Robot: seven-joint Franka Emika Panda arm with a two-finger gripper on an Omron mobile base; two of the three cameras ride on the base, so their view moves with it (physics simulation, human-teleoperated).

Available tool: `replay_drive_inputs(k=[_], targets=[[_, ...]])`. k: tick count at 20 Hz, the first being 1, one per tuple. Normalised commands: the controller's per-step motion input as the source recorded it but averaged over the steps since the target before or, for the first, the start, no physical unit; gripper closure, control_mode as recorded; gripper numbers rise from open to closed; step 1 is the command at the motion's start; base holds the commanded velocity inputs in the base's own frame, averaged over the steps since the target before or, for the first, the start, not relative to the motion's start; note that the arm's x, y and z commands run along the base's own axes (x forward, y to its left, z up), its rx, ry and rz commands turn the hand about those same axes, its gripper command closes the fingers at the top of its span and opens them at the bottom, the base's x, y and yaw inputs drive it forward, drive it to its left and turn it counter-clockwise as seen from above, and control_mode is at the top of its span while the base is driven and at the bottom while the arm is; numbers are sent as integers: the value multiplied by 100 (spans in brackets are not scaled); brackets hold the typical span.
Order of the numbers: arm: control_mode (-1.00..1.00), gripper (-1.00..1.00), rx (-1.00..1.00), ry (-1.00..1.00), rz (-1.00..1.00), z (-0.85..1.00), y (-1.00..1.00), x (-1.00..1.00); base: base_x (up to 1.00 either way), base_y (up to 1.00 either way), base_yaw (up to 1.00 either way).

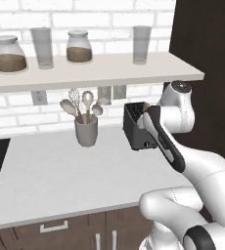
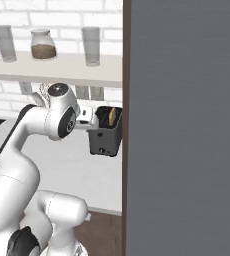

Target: Start the toaster. Once the lever pops up, take the bread to the plate on the dining counter.

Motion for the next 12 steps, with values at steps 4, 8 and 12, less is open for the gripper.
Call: replay_drive_inputs(k=[4, 8, 12], targets=[[-100, -100, 5, 11, 0, -22, 0, 39, 0, 0, 0], [-100, -100, 7, 12, 1, -28, 0, 35, 0, 0, 0], [-100, -100, 4, 2, 4, -31, 0, 29, 0, 0, 0]])
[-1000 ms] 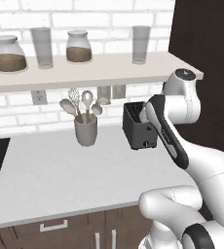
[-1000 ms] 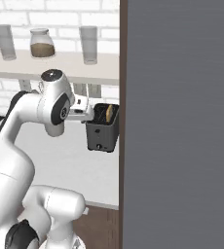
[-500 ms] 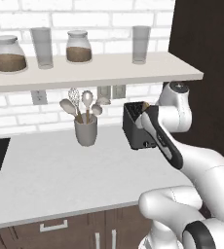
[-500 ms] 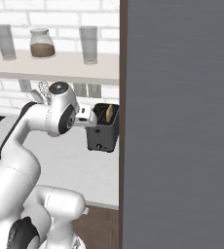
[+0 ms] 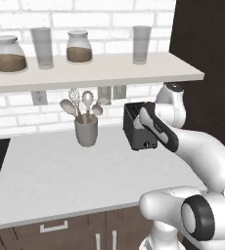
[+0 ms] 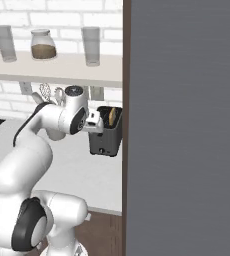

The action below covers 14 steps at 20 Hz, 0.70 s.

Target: Start the toaster. Once the lever pops up, take the bread to the plate on the dining counter.

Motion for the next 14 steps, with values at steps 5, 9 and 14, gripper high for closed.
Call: replay_drive_inputs(k=[5, 9, 14], targets=[[-100, -100, 0, 0, 2, -34, 0, 19, 0, 0, 0], [-100, -100, 0, 0, 1, -29, 0, 19, 0, 0, 0], [-100, -100, 0, 0, 1, -11, 0, 22, 0, 0, 0]])
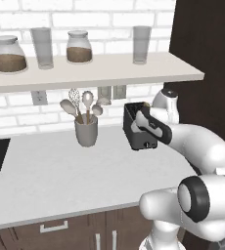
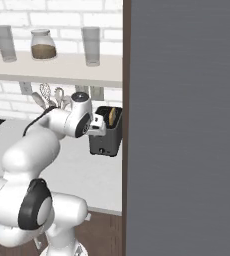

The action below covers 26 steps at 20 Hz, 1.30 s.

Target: Start the toaster. Once the lever pops up, take the bread to the plate on the dining counter.

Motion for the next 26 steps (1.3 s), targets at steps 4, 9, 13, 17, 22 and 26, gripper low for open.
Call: replay_drive_inputs(k=[4, 9, 13, 17, 22, 26], targets=[[-100, -100, 0, 0, 0, -7, 0, 29, 0, 0, 0], [-100, -100, 0, -1, 0, -9, 0, 19, 0, 0, 0], [-100, -100, 0, -7, 0, -15, 0, 9, 0, 0, 0], [-100, -100, 0, -8, 1, -20, -1, 3, 0, 0, 0], [-100, -100, 0, -8, 0, -4, -8, 11, 0, 0, 0], [-100, -100, 0, -6, 0, 0, -17, 5, 0, 0, 0]])
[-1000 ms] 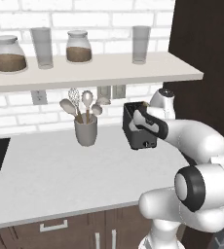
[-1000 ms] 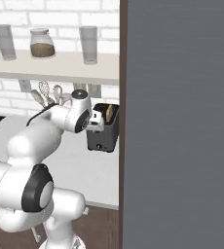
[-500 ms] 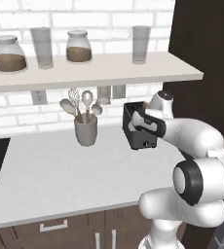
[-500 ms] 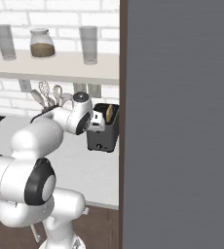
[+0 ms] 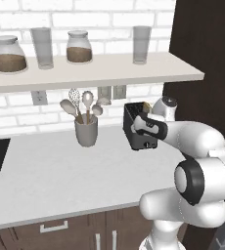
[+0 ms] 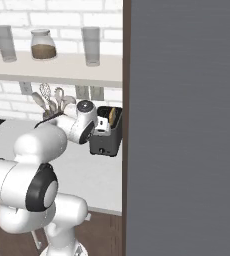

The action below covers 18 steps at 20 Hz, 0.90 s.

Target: Start the toaster. Once the lever pops up, take the bread to the plate on the dining counter.

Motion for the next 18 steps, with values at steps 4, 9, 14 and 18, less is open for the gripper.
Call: replay_drive_inputs(k=[4, 9, 14, 18], targets=[[-100, -100, 0, 0, 0, -1, -12, 12, 0, 0, 0], [-100, -100, 0, 0, 0, -18, 1, 15, 0, 0, 0], [-100, -100, 0, 0, 0, -17, 15, 19, 0, 0, 0], [-100, -100, 0, 0, 0, -11, 28, 13, 0, 0, 0]])
